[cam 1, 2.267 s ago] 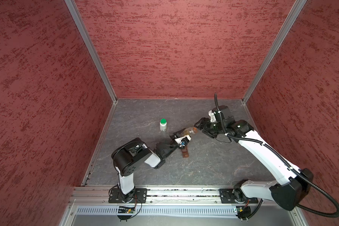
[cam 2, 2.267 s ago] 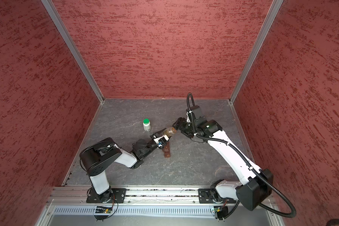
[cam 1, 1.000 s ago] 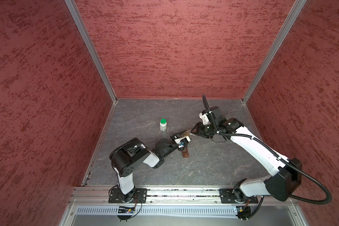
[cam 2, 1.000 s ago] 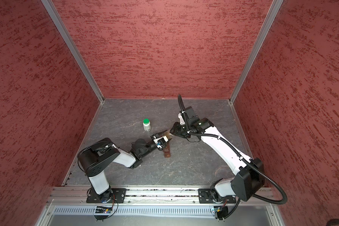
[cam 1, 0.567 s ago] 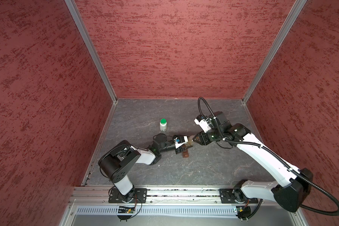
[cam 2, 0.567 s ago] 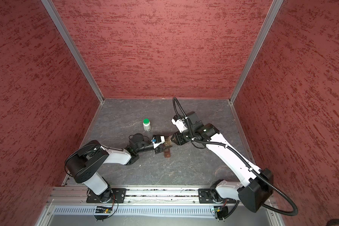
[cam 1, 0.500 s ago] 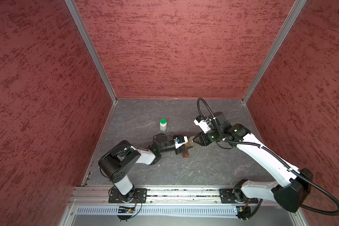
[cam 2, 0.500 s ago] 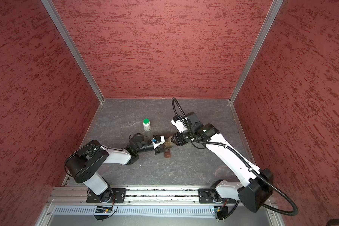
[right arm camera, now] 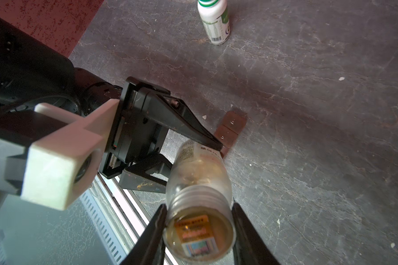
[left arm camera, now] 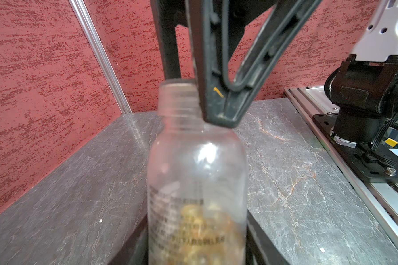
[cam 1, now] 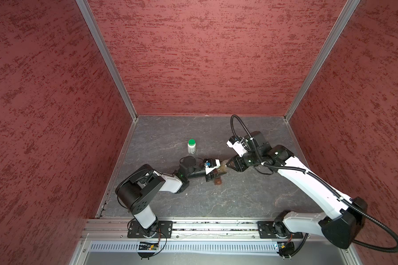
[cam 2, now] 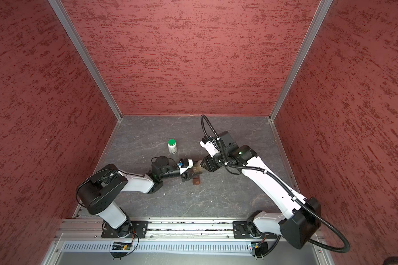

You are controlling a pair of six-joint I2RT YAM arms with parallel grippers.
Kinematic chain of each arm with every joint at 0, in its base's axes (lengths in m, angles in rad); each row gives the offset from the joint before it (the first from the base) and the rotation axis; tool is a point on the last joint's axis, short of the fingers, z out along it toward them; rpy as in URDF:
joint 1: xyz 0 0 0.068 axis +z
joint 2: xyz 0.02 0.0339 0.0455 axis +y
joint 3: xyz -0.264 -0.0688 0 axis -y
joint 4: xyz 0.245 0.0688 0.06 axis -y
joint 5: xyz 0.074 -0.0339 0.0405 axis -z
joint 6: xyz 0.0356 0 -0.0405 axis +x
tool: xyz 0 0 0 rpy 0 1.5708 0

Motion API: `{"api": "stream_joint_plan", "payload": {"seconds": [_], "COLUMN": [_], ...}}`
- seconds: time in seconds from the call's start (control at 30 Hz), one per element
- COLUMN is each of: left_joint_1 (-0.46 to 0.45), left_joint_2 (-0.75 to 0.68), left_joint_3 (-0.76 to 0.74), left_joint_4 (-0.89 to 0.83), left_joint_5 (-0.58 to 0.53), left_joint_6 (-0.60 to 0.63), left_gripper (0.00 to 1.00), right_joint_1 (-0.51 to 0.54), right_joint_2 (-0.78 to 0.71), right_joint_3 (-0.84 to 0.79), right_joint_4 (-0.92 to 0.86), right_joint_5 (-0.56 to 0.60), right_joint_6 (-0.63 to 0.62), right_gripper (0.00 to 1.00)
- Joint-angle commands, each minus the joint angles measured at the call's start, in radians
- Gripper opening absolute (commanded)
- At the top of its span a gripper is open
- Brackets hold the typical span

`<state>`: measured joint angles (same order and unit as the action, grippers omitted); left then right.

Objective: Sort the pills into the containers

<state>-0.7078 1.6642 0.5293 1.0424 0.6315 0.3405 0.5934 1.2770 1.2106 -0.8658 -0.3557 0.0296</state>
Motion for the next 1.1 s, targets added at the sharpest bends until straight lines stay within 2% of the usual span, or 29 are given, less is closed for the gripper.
{"api": "stream_joint_plan", "payload": {"seconds": [0.0, 0.3, 0.6, 0.73, 0.87, 0.97, 1.07], "left_joint_1": [0.004, 0.005, 0.003, 0.004, 0.007, 0.012, 0.012], "left_joint_2": [0.009, 0.014, 0.034, 0.046, 0.064, 0.077, 0.096], "left_joint_3": [0.011, 0.014, 0.013, 0.006, -0.007, 0.004, 0.017], "left_joint_4": [0.046, 0.042, 0.049, 0.079, 0.159, 0.195, 0.234], "left_joint_5": [0.019, 0.021, 0.017, -0.031, -0.153, -0.230, -0.318], "left_joint_6": [-0.025, -0.024, -0.022, -0.016, 0.010, 0.043, 0.083], "left_gripper": [0.00, 0.00, 0.00, 0.00, 0.00, 0.00, 0.00], "right_joint_1": [0.005, 0.005, 0.005, -0.002, -0.036, -0.079, -0.090], "right_joint_2": [-0.010, -0.007, -0.032, -0.041, -0.023, -0.009, -0.017], "right_joint_3": [0.002, 0.005, 0.011, 0.059, 0.143, 0.186, 0.186], "right_joint_4": [-0.022, -0.020, 0.033, 0.039, -0.005, -0.030, -0.003], "right_joint_5": [0.016, 0.013, 0.030, 0.089, 0.160, 0.160, 0.144], "right_joint_6": [-0.036, -0.036, 0.012, 0.117, 0.317, 0.515, 0.618], "right_gripper": [0.43, 0.53, 0.77, 0.80, 0.75, 0.70, 0.66]}}
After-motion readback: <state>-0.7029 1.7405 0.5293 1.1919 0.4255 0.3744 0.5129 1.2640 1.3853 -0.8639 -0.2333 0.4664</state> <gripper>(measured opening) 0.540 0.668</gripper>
